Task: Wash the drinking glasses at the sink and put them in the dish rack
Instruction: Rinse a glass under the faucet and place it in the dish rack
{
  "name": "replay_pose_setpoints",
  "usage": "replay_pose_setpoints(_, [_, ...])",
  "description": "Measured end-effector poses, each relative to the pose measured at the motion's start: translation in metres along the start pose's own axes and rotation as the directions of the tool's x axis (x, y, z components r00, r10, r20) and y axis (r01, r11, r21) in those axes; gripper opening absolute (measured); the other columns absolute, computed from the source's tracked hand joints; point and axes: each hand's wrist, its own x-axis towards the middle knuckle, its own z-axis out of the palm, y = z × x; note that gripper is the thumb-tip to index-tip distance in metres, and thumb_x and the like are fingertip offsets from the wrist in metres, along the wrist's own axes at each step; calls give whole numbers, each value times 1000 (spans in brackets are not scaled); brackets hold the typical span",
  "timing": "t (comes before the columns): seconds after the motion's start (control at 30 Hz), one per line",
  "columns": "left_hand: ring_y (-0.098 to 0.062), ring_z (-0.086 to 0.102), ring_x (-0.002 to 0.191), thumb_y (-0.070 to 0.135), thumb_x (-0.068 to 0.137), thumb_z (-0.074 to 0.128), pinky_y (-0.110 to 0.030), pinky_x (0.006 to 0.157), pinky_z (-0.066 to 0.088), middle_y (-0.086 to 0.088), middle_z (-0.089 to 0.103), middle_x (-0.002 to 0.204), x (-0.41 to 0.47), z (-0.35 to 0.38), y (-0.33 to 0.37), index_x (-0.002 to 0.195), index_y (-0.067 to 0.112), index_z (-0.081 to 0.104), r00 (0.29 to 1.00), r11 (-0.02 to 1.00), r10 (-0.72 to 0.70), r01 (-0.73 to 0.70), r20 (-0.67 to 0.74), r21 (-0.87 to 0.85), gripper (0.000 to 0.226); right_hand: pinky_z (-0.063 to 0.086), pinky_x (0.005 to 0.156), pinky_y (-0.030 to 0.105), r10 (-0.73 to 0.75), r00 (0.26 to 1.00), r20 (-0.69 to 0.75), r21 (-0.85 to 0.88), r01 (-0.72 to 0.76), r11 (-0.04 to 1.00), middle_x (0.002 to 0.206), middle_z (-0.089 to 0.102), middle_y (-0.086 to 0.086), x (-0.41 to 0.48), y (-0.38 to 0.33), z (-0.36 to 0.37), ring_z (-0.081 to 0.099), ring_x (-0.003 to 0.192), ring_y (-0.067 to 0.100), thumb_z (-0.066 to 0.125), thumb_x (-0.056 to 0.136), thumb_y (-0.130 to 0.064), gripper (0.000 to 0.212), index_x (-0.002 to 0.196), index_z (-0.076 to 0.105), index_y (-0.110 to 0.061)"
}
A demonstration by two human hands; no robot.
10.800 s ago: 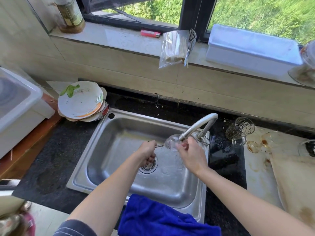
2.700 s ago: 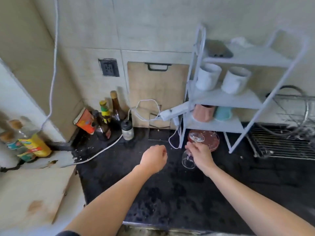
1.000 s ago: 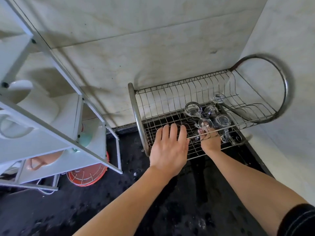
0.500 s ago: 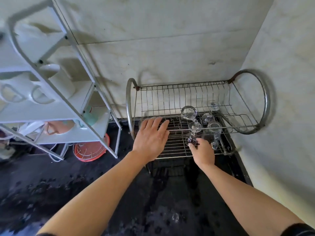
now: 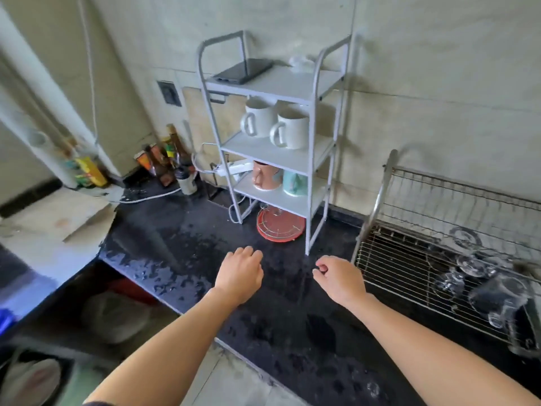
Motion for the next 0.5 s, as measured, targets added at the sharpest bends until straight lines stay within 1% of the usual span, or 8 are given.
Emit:
replay_pose_setpoints(0.03, [-33, 60, 73, 18, 80, 61, -41, 59, 44, -8, 59, 77, -6, -6, -23, 79, 12, 59, 999, 999, -52, 52, 1, -2, 7, 50, 83, 32, -38, 999, 9, -7, 38, 999, 107, 67, -8, 9, -22, 7, 64, 98, 17, 54, 92, -40, 30, 116, 65, -25])
replay_pose_setpoints(0.1, [-32, 58, 89, 22, 89, 50, -41, 71, 42, -8, 60, 93, -19, -16, -71, 94, 12, 59, 989, 989, -146, 146, -9, 9, 14, 49, 83, 32, -102, 994, 36, -27, 103, 994, 112, 64, -7, 26, -67, 19, 63, 100, 18, 53, 93, -41, 31, 118, 63, -25])
replay_pose_setpoints(0.17, [-30, 55, 98, 24, 93, 44, -40, 78, 42, -7, 58, 102, -31, -24, -118, 104, 13, 58, 976, 977, -212, 213, -41, 3, 22, 49, 85, 34, -149, 987, 61, -31, 151, 988, 118, 62, -6, 42, -112, 34, 62, 103, 18, 53, 93, -41, 33, 121, 61, -26])
replay_pose_setpoints(0.3, [-29, 55, 99, 25, 93, 43, -40, 80, 42, -6, 57, 103, -57, -35, -216, 105, 13, 58, 951, 953, -303, 302, -62, -29, 23, 48, 84, 34, -239, 969, 69, -27, 241, 970, 120, 59, -2, 74, -208, 72, 60, 104, 19, 55, 92, -39, 34, 122, 60, -24])
replay_pose_setpoints(0.4, [-26, 55, 99, 26, 95, 43, -39, 84, 46, -5, 58, 104, -81, -49, -285, 103, 14, 58, 925, 928, -371, 365, -85, -75, 20, 43, 85, 33, -294, 950, 105, -49, 300, 953, 125, 54, -3, 93, -283, 100, 56, 110, 20, 53, 93, -39, 36, 126, 56, -25])
replay_pose_setpoints(0.5, [-23, 55, 102, 26, 98, 41, -37, 91, 46, -5, 58, 112, -106, -65, -342, 111, 15, 57, 884, 888, -454, 438, -112, -141, 23, 44, 84, 34, -351, 928, 124, -34, 358, 933, 128, 52, -3, 107, -354, 123, 56, 108, 20, 53, 93, -39, 37, 128, 55, -26])
